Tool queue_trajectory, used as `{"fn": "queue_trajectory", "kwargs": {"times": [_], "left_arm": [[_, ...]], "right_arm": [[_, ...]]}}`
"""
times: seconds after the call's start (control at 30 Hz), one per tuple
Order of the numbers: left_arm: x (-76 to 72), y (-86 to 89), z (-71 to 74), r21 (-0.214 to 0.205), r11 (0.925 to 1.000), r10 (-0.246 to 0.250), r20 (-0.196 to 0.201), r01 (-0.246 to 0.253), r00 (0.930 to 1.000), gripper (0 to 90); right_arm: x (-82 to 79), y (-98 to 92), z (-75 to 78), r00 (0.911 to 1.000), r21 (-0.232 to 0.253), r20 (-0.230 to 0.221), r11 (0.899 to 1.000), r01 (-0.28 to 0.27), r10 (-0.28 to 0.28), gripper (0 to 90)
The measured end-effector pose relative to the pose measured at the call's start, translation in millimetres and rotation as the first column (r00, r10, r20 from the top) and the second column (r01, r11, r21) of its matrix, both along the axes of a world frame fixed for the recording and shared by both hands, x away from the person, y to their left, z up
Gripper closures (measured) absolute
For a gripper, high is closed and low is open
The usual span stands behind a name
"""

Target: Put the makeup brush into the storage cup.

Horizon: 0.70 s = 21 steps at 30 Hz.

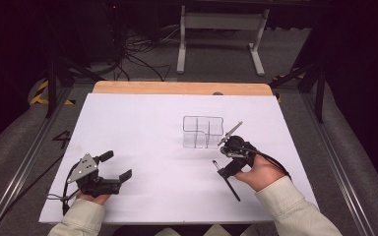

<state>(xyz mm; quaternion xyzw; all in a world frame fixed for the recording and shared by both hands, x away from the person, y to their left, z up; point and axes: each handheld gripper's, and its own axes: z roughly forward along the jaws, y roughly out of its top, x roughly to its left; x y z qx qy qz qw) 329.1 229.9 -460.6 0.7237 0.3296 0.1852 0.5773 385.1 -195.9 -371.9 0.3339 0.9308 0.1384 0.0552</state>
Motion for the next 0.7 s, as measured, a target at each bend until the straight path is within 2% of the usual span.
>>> {"fn": "queue_trajectory", "kwargs": {"times": [0.33,0.7], "left_arm": [[-0.3,0.0,-0.1,-0.003,1.0000,-0.005,-0.003,0.005,1.0000,1.7],[-0.2,-0.1,0.0,0.000,1.0000,-0.009,-0.007,0.009,0.9999,1.8]], "right_arm": [[0.3,6.2,-8.1,0.9998,-0.053,-0.021,0.999,-0.007,0.006,24.6],[0.2,13.0,-26.6,0.9979,-0.115,-0.062,0.993,-0.028,0.021,25.7]]}}
